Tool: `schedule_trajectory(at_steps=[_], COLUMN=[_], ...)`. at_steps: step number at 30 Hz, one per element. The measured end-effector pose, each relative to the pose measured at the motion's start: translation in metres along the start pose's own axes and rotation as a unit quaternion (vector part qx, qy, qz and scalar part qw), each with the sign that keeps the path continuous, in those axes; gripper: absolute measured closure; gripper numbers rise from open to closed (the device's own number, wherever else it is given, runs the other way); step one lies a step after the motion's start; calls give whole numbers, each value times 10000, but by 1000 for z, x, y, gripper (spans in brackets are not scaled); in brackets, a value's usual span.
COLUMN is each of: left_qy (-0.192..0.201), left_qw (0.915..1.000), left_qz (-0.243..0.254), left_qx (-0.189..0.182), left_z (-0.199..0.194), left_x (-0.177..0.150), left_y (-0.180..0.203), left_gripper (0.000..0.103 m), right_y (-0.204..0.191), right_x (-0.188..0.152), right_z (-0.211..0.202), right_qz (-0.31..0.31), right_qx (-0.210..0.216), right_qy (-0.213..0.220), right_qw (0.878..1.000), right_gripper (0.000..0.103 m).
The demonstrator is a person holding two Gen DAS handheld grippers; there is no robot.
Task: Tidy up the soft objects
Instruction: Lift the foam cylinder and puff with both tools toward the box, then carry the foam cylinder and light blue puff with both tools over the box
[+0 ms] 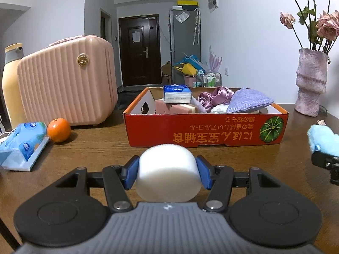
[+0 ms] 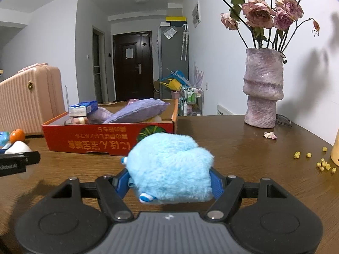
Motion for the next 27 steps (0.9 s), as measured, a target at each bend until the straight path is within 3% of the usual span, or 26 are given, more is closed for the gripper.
schedule_trajectory(at_steps=[9,18,27], left_qy=[109,21,177], left_qw=[9999,9980,9958], left_qz=[-94,-625,-892], left_qx=[44,100,122], left_z=[-17,-17,-13], left_x=[-3,4,19], left_y=[8,3,2], left_gripper=[44,44,44], right_y=[-24,-44,-52], right_x=[-3,1,11], right_z=[-9,-15,-11], right_qz=[-66,43,153], right_qx=[168,237,242], right_qy=[99,338,605], right_qw=[9998,9991,9978], right_gripper=[31,31,31])
Point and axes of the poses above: each gripper's, at about its wrist camera, not at the fingertips, and z roughly the way its jaws point, y to its right, x to its top, the point moved 3 cm from there along z, roughly the way its jaws point, and after that the axes turned 6 degrees about -y, right-handed, at the moved point
